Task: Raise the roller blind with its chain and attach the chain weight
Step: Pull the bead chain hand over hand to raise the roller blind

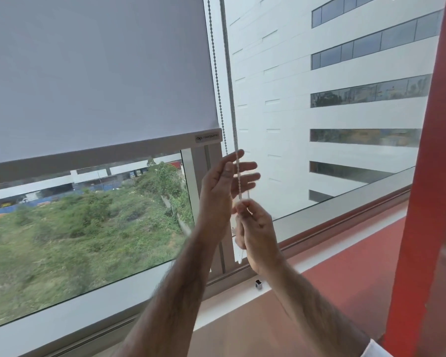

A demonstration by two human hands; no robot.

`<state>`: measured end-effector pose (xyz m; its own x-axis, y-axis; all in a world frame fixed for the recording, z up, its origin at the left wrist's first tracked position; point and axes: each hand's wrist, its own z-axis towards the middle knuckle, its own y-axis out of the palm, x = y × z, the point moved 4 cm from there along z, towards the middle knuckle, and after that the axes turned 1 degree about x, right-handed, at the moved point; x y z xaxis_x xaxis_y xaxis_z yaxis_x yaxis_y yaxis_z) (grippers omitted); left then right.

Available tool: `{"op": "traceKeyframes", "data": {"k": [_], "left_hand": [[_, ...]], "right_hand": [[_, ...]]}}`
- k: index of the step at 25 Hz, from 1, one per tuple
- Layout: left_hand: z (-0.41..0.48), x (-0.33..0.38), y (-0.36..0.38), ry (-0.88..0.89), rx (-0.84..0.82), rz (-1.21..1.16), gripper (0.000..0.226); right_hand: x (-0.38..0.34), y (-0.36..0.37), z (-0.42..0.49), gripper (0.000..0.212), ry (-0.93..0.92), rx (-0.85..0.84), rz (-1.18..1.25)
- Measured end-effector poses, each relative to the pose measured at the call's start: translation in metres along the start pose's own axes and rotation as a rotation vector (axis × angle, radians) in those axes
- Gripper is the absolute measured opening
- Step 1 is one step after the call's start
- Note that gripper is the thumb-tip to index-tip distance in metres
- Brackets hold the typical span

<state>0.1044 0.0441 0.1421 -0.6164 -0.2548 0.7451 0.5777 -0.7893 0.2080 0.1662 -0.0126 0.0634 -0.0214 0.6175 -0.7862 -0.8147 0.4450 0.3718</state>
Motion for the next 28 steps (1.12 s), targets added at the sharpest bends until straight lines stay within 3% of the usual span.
{"op": "traceKeyframes", "data": {"k": [3,8,14,17,21,25,28], "left_hand": [[-0.006,-0.008,0.013,-0.024,0.023,-0.011,0.030],[-0.010,-0.011,0.016,0.155,0.165,0.160,0.026],[-0.018,-0.028,0.004,0.188,0.203,0.366,0.024],[-0.041,-0.057,-0.008,0.121,0.185,0.434,0.025],[-0.052,-0.073,-0.019,0.121,0.206,0.452,0.026],[-0.056,-0.074,-0.018,0.155,0.204,0.435,0.032],[-0.057,-0.068,-0.021,0.098,0.143,0.309,0.036]], "right_hand": [[0.011,-0.007,-0.014,0.022,0.046,-0.005,-0.006],[0.007,-0.010,-0.014,0.020,0.047,-0.002,-0.106],[-0.044,-0.016,0.025,0.022,-0.116,0.250,-0.333],[-0.077,0.005,0.049,0.026,-0.176,0.127,-0.256],[-0.069,0.039,0.045,0.026,-0.045,-0.090,-0.136],[-0.066,0.043,0.042,0.024,-0.128,-0.056,-0.015],[-0.072,0.035,0.035,0.027,-0.231,0.000,-0.114]]}}
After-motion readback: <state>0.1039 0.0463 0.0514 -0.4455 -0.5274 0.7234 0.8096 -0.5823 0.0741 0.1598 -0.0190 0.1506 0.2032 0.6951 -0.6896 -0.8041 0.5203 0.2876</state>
